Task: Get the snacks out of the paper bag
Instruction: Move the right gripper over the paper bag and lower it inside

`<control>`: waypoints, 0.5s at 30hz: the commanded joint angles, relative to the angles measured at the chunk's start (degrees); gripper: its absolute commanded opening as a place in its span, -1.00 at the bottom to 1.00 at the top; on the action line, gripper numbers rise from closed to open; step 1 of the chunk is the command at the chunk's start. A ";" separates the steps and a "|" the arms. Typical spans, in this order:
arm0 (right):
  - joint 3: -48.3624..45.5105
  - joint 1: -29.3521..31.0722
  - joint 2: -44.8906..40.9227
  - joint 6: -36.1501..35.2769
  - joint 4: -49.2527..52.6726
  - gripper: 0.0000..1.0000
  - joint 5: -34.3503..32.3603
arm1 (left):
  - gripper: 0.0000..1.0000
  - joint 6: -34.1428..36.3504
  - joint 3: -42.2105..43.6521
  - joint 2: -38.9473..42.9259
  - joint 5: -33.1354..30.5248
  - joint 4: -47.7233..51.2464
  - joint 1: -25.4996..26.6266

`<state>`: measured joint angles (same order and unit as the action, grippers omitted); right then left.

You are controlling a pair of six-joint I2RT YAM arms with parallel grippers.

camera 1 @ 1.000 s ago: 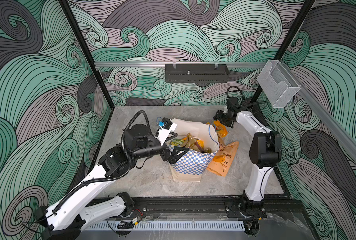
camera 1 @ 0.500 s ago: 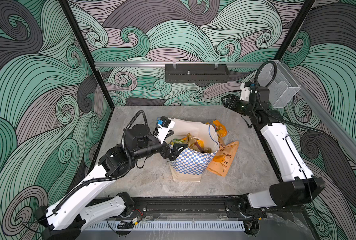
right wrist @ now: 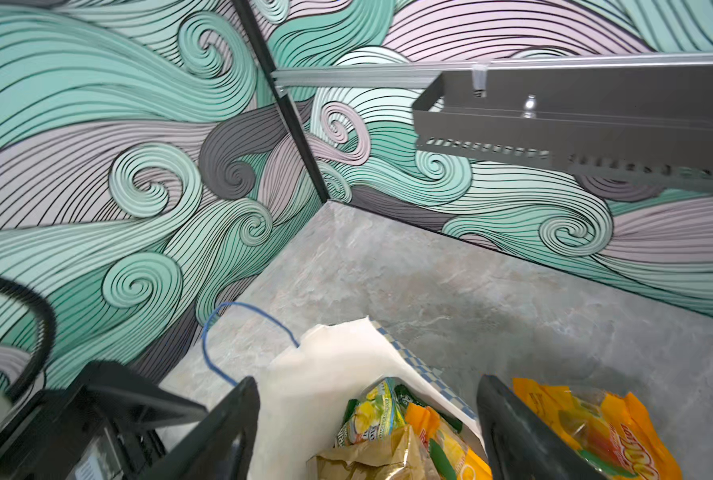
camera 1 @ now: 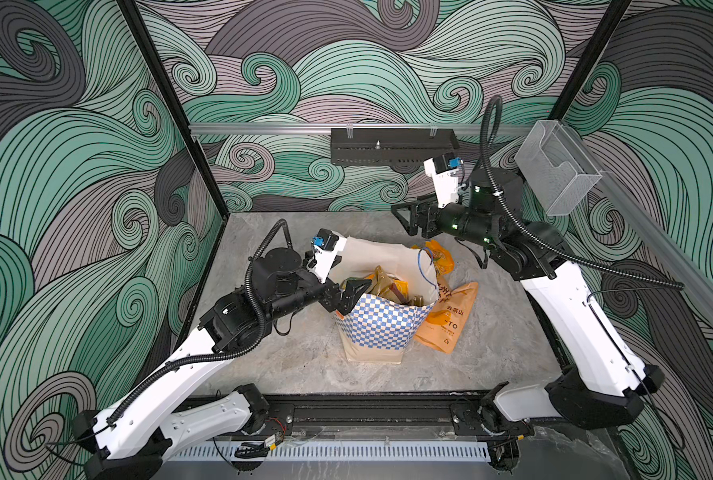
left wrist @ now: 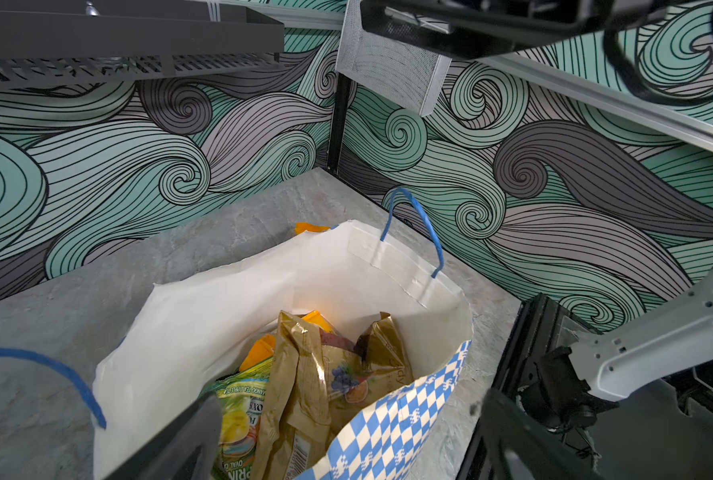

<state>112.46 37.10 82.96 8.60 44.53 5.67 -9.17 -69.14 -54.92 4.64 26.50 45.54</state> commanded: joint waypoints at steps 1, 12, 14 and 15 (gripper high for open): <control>2.99 5.12 3.41 -6.68 8.50 0.69 -5.20 | 0.97 0.41 0.95 2.70 -4.68 -0.51 0.34; 0.26 9.57 11.51 -9.89 16.28 0.66 -4.49 | 0.97 4.43 4.27 8.31 -9.81 2.42 0.29; -1.09 9.57 12.75 -10.35 16.47 0.65 -5.14 | 0.97 5.41 4.30 8.58 -10.30 2.41 0.34; -1.80 9.57 13.43 -10.45 16.52 0.64 -5.69 | 0.97 5.73 4.20 8.54 -10.43 2.42 0.32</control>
<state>111.81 46.65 95.26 -0.16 58.43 1.45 -5.50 -64.66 -46.83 -3.68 28.01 45.54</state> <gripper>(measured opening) 0.824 0.986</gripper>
